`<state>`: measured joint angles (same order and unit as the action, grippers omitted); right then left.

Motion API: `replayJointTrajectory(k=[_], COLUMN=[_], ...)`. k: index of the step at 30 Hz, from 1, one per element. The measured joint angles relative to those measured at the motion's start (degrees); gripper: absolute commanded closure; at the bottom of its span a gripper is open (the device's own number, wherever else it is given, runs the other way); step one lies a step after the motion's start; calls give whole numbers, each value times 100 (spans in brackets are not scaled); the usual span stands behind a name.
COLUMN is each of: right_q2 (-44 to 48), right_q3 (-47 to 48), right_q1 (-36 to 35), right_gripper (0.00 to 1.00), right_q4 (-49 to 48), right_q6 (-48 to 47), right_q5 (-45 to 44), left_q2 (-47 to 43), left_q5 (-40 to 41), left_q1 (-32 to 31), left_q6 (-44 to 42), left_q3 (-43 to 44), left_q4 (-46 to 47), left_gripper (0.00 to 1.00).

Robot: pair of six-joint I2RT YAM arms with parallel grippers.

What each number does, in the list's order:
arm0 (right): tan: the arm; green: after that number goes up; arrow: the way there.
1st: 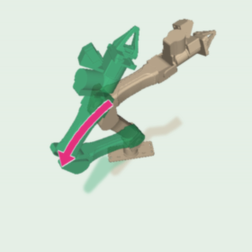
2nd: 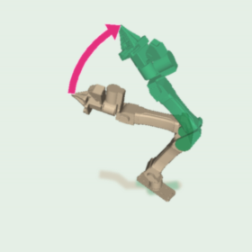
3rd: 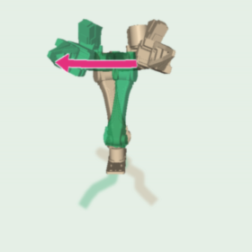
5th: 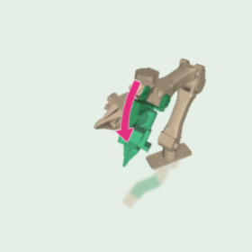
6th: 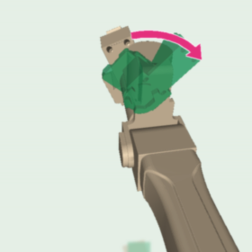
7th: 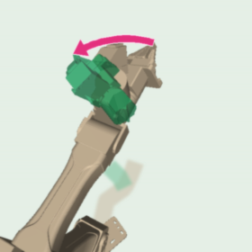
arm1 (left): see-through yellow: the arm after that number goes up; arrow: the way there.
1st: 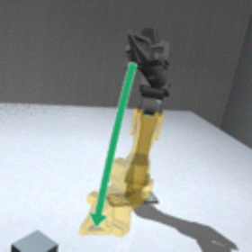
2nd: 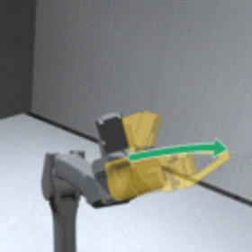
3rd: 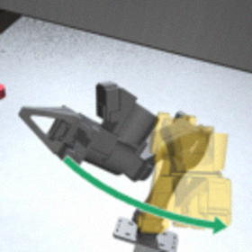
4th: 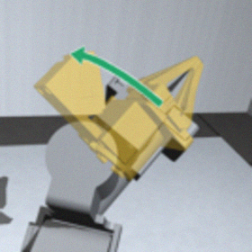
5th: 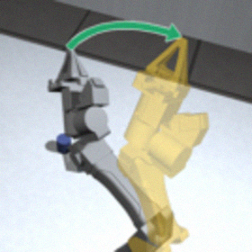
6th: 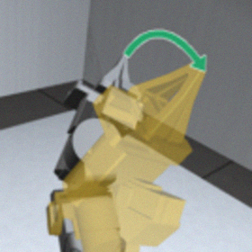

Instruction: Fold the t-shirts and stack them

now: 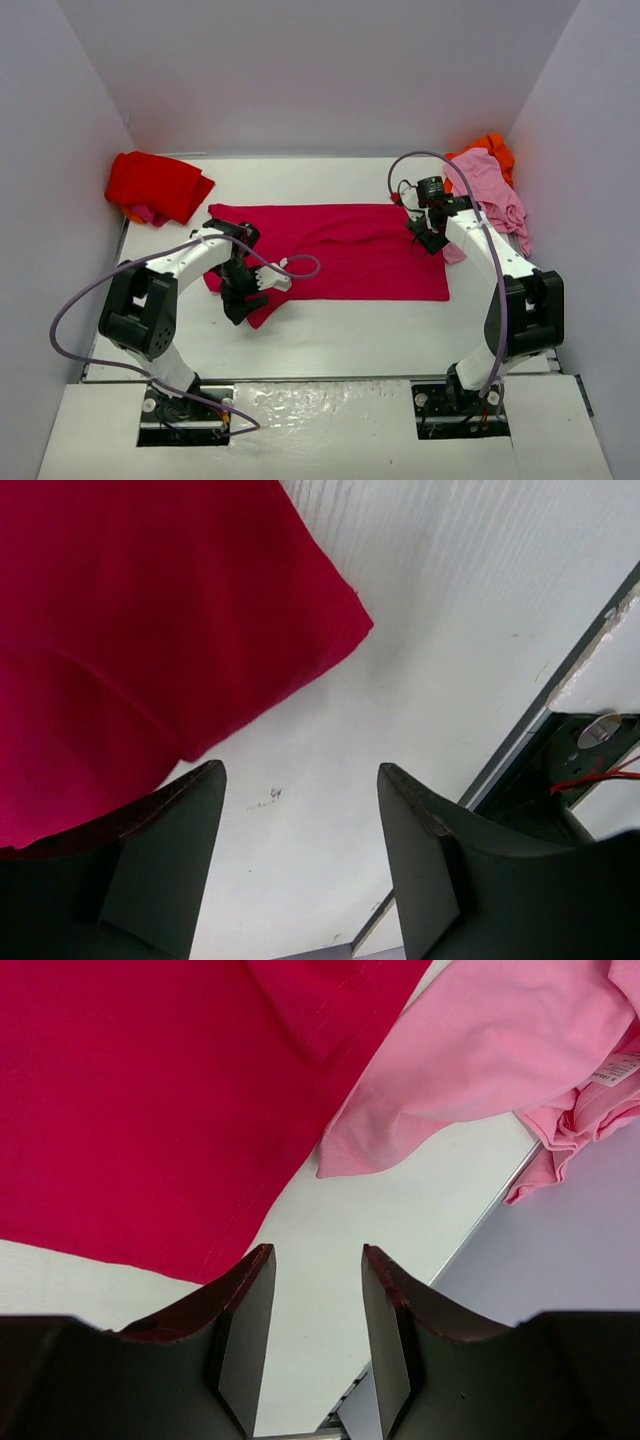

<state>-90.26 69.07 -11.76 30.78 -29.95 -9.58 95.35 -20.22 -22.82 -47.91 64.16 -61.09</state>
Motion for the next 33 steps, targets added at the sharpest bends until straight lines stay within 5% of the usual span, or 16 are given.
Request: replayJointTrajectory(k=[22,33], right_q2=[0,0], right_q3=[-256,-353], right_q1=[-4,-4], right_gripper=[62,61], right_q4=[-50,-86], right_q6=[-3,-4], right_q5=[-4,-43], left_q2=[827,552], left_q5=[-92,15], left_q1=[-327,-567], left_q6=[590,695], left_q3=[403,799], left_q4=[818,704], left_gripper=[50,57])
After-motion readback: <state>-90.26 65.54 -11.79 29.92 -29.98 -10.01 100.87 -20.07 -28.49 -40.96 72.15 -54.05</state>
